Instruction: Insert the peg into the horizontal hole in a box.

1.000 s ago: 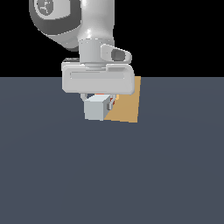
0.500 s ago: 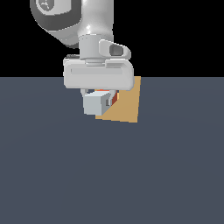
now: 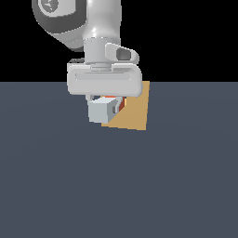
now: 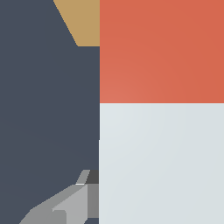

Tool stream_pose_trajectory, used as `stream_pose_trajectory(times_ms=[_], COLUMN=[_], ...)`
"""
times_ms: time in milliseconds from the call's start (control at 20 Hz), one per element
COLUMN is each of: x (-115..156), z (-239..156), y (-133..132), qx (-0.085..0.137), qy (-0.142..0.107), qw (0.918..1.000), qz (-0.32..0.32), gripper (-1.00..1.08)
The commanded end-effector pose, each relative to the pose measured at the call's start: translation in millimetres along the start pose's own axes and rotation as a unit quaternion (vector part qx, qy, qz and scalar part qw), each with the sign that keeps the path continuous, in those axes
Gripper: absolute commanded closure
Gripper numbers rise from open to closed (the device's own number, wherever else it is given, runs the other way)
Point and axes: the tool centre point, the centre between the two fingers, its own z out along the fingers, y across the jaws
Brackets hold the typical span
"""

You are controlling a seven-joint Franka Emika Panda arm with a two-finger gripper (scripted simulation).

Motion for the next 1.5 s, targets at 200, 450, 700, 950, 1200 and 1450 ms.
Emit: stream_pose_trajectory(times_ms=[200,450,700,950,1200,1450], x=[2,7,32,73,100,109], z=[-6,-3,-4,-5,-6,-7], y=[4,2,1,1,2,2], qx=[-0.006,-0.003,-0.003,-0.004,-0.005,-0.006], qy=[0.003,0.002,0.002,0.002,0.003,0.003], qw=[1.0,1.0,1.0,1.0,1.0,1.0], qz=[-0.001,-0.001,-0.001,-0.001,-0.001,-0.001], gripper=[1.08,1.08,1.08,1.08,1.08,1.08])
